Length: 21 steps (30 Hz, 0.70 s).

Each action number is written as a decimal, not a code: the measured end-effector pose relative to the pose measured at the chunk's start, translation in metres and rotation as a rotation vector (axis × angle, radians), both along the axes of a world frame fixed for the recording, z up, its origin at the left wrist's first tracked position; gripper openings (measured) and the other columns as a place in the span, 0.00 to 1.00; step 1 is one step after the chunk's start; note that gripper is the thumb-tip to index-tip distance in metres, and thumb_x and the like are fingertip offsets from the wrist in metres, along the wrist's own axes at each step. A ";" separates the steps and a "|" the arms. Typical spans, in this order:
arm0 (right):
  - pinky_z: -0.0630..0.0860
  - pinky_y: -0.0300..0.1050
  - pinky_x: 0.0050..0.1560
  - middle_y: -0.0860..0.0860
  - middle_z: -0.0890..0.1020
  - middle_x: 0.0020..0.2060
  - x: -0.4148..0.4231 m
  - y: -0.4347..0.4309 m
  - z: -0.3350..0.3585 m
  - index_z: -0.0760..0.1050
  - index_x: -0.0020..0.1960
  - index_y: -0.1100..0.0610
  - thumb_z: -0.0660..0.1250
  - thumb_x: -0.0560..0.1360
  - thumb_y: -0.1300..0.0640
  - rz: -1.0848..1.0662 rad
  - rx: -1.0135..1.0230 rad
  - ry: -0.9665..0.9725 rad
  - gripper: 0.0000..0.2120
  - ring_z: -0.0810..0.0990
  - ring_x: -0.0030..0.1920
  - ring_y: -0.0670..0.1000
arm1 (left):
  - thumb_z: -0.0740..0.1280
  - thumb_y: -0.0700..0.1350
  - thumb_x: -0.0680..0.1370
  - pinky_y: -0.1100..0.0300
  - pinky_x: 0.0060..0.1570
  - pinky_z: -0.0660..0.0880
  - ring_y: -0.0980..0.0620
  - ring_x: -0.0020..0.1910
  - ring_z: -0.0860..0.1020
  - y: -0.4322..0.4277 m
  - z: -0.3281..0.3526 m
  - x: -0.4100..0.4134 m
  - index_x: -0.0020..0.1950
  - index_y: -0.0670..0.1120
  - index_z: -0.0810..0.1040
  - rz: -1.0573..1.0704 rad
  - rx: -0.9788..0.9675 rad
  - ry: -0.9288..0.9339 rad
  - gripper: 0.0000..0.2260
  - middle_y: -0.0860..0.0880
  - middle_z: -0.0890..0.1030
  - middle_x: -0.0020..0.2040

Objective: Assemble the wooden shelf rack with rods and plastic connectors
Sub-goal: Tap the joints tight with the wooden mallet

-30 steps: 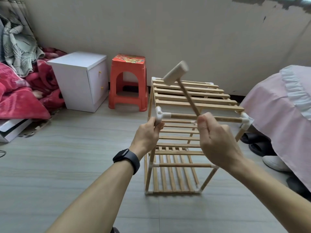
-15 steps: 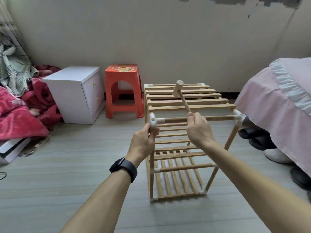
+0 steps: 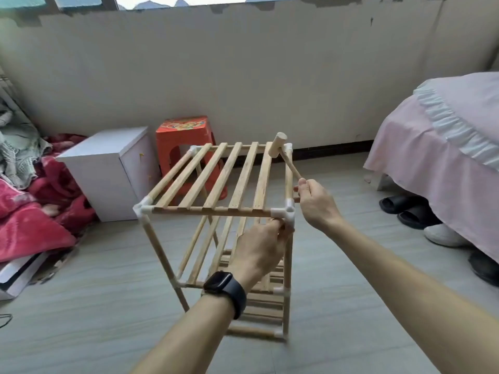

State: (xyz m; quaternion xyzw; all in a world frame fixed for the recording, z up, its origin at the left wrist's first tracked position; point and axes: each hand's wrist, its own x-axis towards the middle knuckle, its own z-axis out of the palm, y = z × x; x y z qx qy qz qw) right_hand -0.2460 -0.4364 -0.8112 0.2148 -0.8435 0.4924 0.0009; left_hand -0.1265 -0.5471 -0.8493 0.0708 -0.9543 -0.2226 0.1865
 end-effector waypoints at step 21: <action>0.61 0.47 0.42 0.50 0.71 0.37 0.063 -0.058 -0.015 0.71 0.44 0.58 0.54 0.85 0.52 0.026 0.075 0.748 0.15 0.70 0.37 0.52 | 0.64 0.65 0.77 0.51 0.59 0.70 0.45 0.64 0.71 -0.131 0.024 0.121 0.66 0.47 0.72 0.496 -0.215 0.395 0.27 0.44 0.71 0.68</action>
